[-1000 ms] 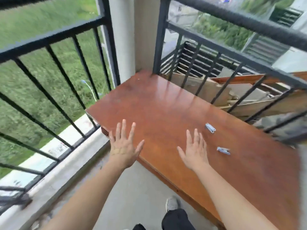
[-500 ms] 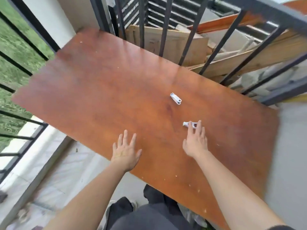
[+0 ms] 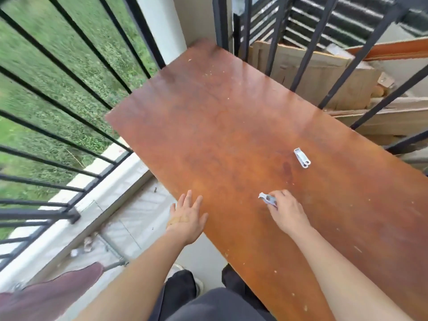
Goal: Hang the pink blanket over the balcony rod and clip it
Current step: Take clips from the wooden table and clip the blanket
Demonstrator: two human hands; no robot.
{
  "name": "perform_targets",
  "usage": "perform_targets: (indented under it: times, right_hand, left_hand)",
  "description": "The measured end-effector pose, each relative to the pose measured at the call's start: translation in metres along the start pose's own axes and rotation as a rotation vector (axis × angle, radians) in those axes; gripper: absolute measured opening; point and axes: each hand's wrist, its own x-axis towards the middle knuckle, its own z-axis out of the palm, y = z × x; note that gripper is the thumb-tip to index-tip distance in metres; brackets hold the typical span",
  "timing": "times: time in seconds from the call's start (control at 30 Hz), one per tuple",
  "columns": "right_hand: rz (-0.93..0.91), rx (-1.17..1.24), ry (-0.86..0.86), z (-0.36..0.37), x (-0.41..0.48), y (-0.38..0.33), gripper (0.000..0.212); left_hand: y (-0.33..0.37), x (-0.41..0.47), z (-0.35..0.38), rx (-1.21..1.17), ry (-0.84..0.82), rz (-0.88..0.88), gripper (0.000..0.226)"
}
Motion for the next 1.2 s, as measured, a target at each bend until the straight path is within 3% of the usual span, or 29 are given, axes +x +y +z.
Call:
perform_targets:
  times: [0.23, 0.33, 0.47, 0.67, 0.8, 0.9, 1.07, 1.2]
  right_hand:
    - [-0.512, 0.045, -0.084, 0.003, 0.025, -0.210, 0.032]
    - [-0.742, 0.015, -0.090, 0.025, 0.000, -0.312, 0.032]
    - [-1.043, -0.013, -0.184, 0.084, -0.080, -0.448, 0.038]
    - [-1.467, -0.122, -0.417, 0.213, -0.267, -0.603, 0.043]
    - [-1.608, -0.038, -0.583, 0.288, -0.406, -0.670, 0.036]
    - [-1.650, 0.001, -0.706, 0.325, -0.494, -0.705, 0.040]
    - [-1.651, 0.026, -0.869, 0.393, -0.587, -0.752, 0.067]
    - [-1.623, 0.036, -1.025, 0.456, -0.651, -0.785, 0.068]
  left_hand:
    - [-0.120, -0.096, -0.037, -0.246, 0.370, -0.290, 0.059]
    - [-0.189, -0.165, -0.028, -0.340, 0.549, -0.436, 0.071]
    - [-0.285, -0.274, 0.014, -0.467, 0.745, -0.622, 0.053]
    - [-0.405, -0.448, 0.105, -0.601, 0.883, -1.088, 0.072]
    - [-0.463, -0.559, 0.169, -0.634, 0.894, -1.405, 0.082]
    - [-0.489, -0.627, 0.209, -0.717, 0.920, -1.625, 0.073]
    - [-0.522, -0.696, 0.268, -0.759, 0.941, -1.800, 0.090]
    - [-0.558, -0.737, 0.308, -0.801, 0.908, -1.901, 0.077]
